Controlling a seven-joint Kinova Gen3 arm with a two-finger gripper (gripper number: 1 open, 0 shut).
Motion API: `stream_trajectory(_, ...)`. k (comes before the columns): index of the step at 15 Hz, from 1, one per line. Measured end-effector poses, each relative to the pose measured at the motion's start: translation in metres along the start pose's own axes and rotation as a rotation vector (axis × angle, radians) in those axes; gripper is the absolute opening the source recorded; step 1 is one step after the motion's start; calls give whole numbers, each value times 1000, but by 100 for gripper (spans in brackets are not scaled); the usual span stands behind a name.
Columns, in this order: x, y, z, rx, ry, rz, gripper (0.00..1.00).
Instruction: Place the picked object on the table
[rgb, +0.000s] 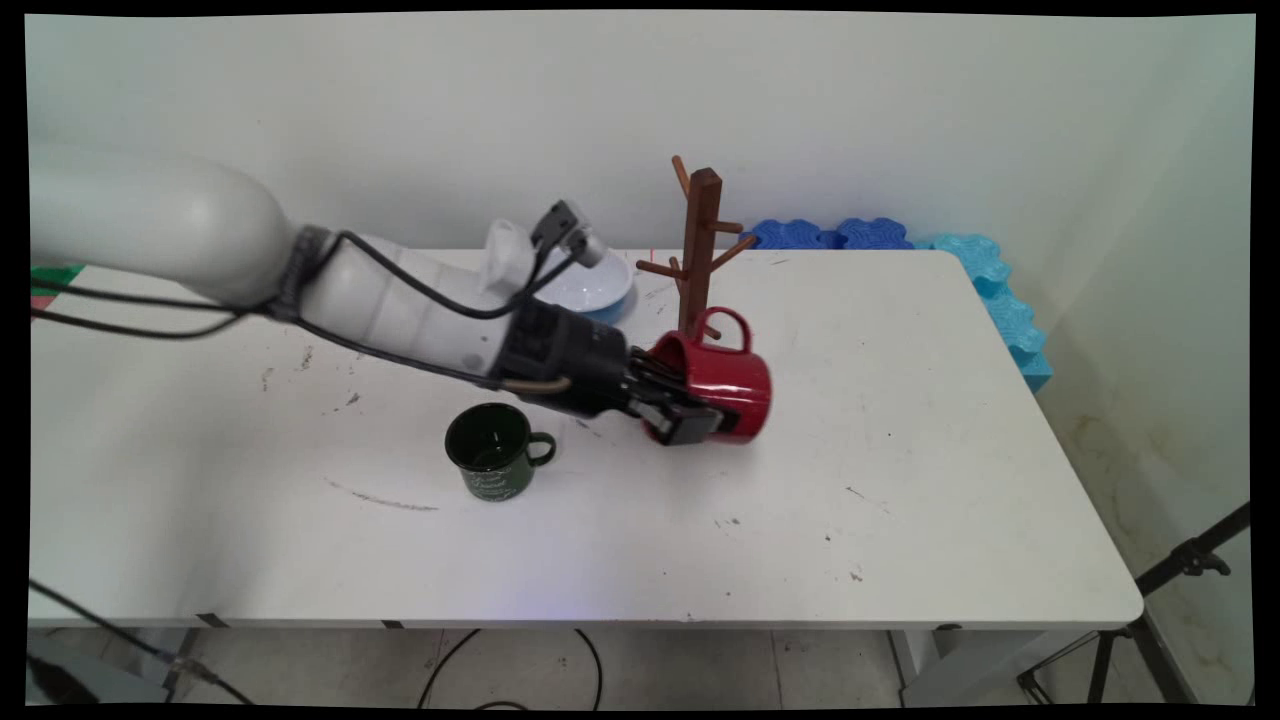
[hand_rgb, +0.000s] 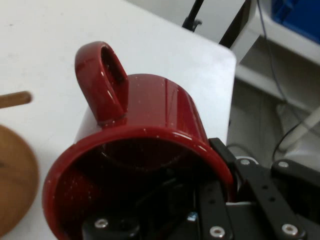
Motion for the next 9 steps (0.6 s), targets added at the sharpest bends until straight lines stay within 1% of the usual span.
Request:
stream_trajectory(3,6,-5,-19,20,-55,43,0)
stream_trajectory(7,27,-12,-54,24,-121,155,0)
stream_trajectory(9,34,-22,-70,56,-171,200,0)
